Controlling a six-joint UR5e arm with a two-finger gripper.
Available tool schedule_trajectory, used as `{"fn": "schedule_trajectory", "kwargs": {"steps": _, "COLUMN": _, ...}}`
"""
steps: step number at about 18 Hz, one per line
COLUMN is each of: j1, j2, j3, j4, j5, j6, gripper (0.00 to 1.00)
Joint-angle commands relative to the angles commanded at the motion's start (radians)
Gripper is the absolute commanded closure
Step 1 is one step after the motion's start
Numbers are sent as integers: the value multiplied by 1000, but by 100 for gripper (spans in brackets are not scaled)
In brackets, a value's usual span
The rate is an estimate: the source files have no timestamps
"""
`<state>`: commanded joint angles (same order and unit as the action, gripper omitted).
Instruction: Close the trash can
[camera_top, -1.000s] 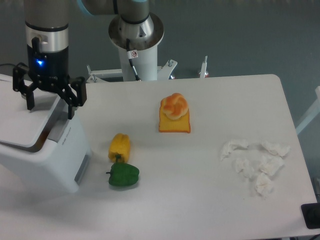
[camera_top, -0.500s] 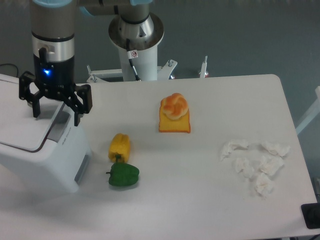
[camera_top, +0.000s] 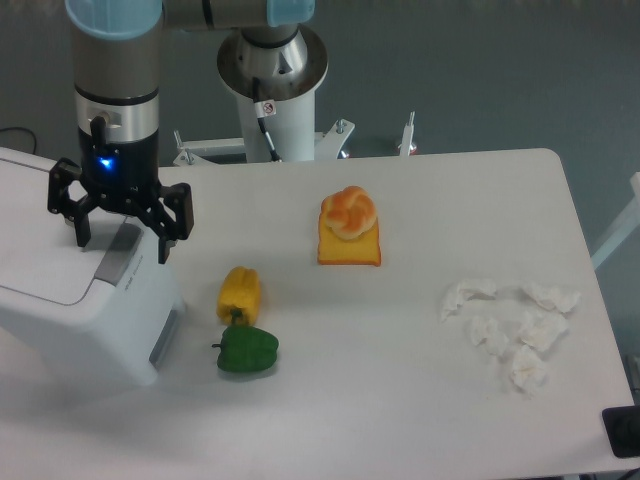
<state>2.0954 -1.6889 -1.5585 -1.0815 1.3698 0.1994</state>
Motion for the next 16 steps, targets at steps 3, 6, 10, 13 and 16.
{"fn": "schedule_trajectory", "kwargs": {"steps": 3, "j1": 12, "j2": 12, "j3": 8, "j4": 8, "j5": -2, "j6": 0, "gripper": 0}}
{"fn": "schedule_trajectory", "kwargs": {"steps": 6, "j1": 57, "j2": 35, "j3": 15, "j4": 9, "j5": -6, "j6": 12, "gripper": 0}}
{"fn": "schedule_trajectory", "kwargs": {"steps": 10, "j1": 133, "j2": 35, "j3": 15, "j4": 9, "j5": -3, "j6": 110, "gripper": 0}}
{"fn": "schedule_trajectory", "kwargs": {"steps": 13, "j1": 213, "j2": 25, "j3": 24, "j4": 11, "j5": -5, "j6": 231, "gripper": 0}}
{"fn": "schedule_trajectory", "kwargs": {"steps": 16, "j1": 279, "j2": -11, "j3": 49, "j4": 11, "j5": -5, "j6": 314, "gripper": 0}}
